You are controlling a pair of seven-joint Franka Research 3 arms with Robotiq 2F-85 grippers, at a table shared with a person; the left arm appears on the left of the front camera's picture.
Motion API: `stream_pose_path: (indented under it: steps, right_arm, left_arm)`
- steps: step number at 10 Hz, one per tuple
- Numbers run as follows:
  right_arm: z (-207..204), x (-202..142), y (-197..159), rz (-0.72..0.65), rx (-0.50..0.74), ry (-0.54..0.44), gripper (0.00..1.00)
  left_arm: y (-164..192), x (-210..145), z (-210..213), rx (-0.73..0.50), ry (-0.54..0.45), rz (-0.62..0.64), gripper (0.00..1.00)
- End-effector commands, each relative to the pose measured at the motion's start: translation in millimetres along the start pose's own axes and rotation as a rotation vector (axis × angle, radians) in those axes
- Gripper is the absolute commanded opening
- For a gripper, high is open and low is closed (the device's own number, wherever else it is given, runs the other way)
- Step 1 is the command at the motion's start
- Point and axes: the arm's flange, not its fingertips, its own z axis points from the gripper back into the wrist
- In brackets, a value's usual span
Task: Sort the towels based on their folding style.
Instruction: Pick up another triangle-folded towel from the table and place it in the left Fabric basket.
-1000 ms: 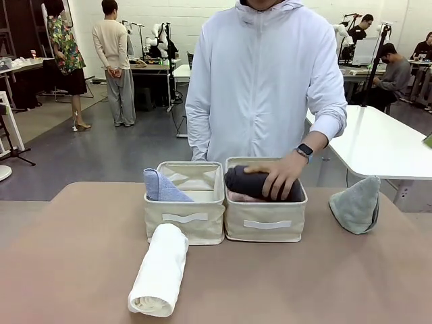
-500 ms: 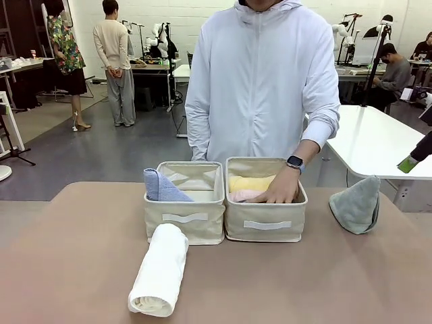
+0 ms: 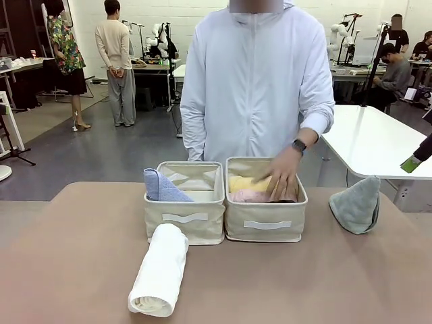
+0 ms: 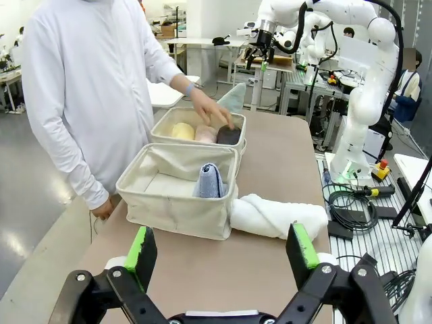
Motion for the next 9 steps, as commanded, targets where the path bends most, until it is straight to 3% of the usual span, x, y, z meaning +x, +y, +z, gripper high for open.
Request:
stream_pose_path:
  steps: [1, 5, 9]
  right_arm:
    - [0, 0, 0, -0.001, -0.001, 0.000, 1.00]
    - [-26, 39, 56, -0.337, -0.251, 0.142, 1.00]
    - [-64, 66, 64, -0.506, -0.271, 0.206, 1.00]
  left_arm:
    - [1, 2, 2, 0.006, -0.006, -0.012, 1.00]
    - [1, 2, 2, 0.006, -0.006, -0.012, 1.00]
    - [1, 2, 2, 0.006, -0.006, -0.012, 1.00]
